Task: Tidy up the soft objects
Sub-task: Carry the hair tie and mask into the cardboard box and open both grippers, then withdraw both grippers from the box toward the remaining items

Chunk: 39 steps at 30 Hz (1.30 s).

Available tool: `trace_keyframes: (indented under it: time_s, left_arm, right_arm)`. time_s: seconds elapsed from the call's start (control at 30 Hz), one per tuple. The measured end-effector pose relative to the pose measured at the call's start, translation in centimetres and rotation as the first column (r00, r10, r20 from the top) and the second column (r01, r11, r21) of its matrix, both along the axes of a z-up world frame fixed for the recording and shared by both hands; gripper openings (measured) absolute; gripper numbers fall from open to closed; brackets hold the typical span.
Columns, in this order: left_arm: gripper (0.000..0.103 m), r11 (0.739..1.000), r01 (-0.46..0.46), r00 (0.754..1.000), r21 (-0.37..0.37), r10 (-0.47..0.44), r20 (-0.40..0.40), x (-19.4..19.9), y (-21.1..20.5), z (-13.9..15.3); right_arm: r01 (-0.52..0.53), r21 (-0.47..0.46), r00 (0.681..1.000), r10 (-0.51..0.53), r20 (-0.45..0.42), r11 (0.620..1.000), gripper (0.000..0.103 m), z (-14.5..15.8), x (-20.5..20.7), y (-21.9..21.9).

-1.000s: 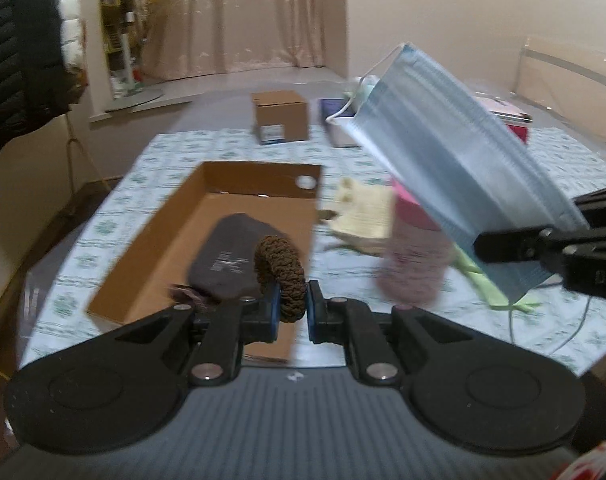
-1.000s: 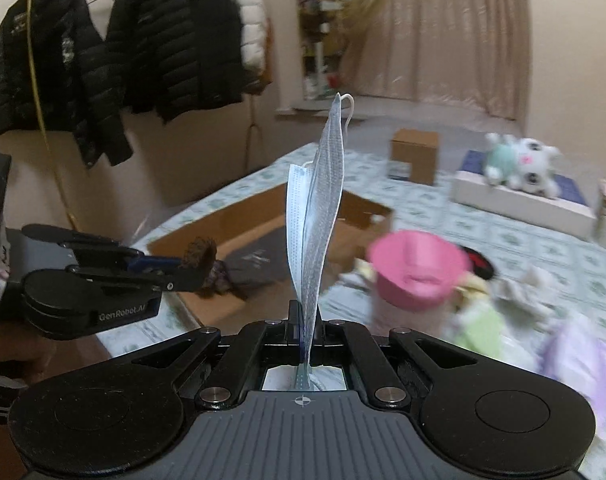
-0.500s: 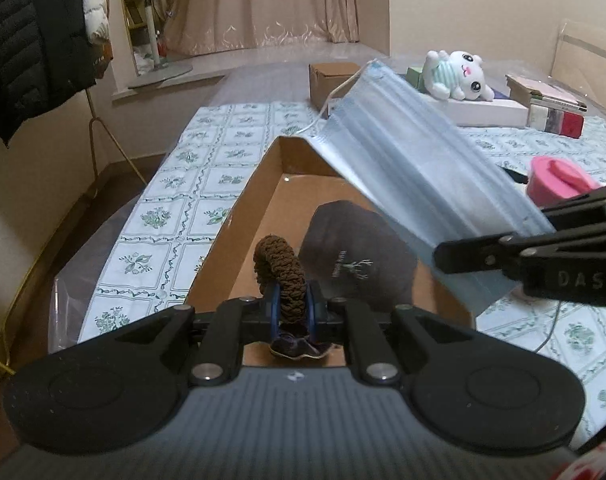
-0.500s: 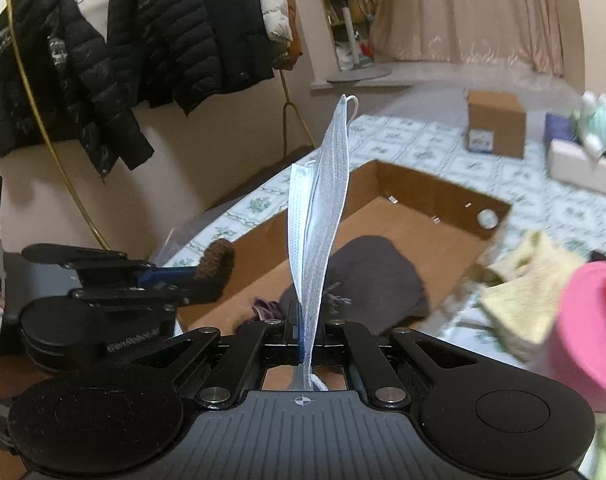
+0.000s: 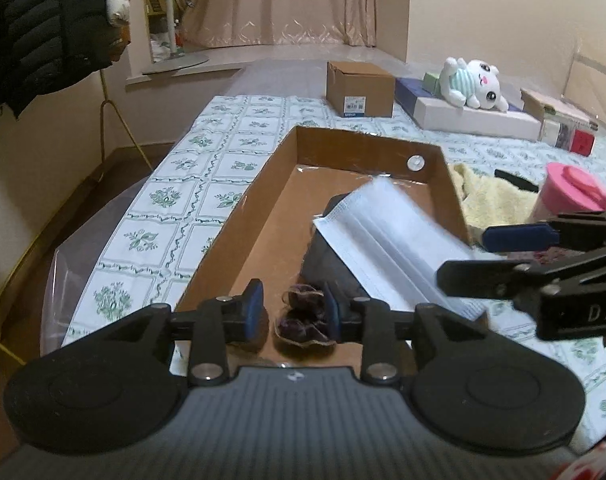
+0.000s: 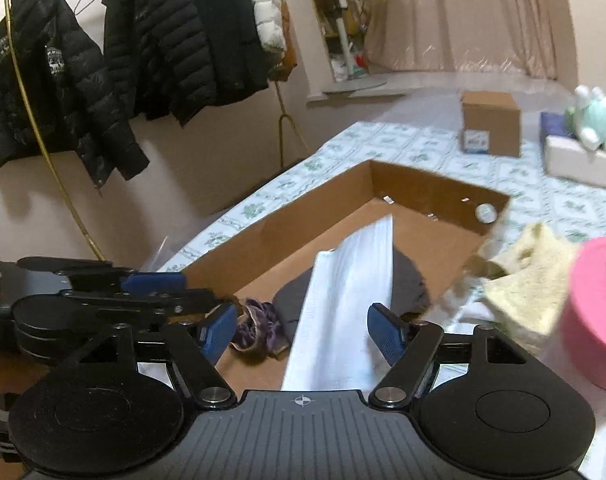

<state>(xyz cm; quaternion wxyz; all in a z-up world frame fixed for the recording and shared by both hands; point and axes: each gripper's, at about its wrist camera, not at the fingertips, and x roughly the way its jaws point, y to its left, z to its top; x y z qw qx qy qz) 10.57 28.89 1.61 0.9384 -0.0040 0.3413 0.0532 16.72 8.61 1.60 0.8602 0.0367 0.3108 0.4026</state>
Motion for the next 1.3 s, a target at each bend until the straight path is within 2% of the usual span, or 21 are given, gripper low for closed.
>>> trace_keyframes:
  time_s: [0.2,0.43,0.57,0.7,1.0,1.3]
  left_arm:
    - [0.037,0.999,-0.015,1.000,-0.038,0.016,0.023,-3.2,-2.5,1.5]
    - [0.046,0.996,0.008,0.999,-0.088,-0.004,0.048,-6.6,-7.3,2.6]
    - [0.046,0.993,0.025,0.998,-0.118,-0.018,0.062,-8.2,-10.5,2.7]
    - [0.047,0.992,0.039,0.998,-0.116,-0.032,0.061,-9.2,-13.7,2.6]
    - [0.053,0.988,0.096,0.995,-0.120,-0.092,0.042,-9.6,-18.8,2.0]
    - [0.053,0.979,0.169,0.985,-0.116,-0.170,0.003,-7.9,-23.2,1.0]
  right_arm:
    - [0.063,-0.015,0.997,-0.063,0.043,0.998,0.072,1.0,-4.0,-4.3]
    - [0.159,-0.028,0.985,-0.157,0.067,0.987,0.072,1.7,-8.7,-10.6]
    - [0.208,-0.054,0.976,-0.204,0.071,0.977,0.072,1.7,-10.8,-14.5]
    - [0.280,-0.058,0.959,-0.276,0.062,0.958,0.072,1.5,-11.8,-18.7]
    - [0.436,-0.044,0.900,-0.436,0.016,0.899,0.072,0.6,-12.6,-26.2]
    - [0.505,-0.042,0.862,-0.506,-0.022,0.862,0.072,-0.7,-12.8,-29.7]
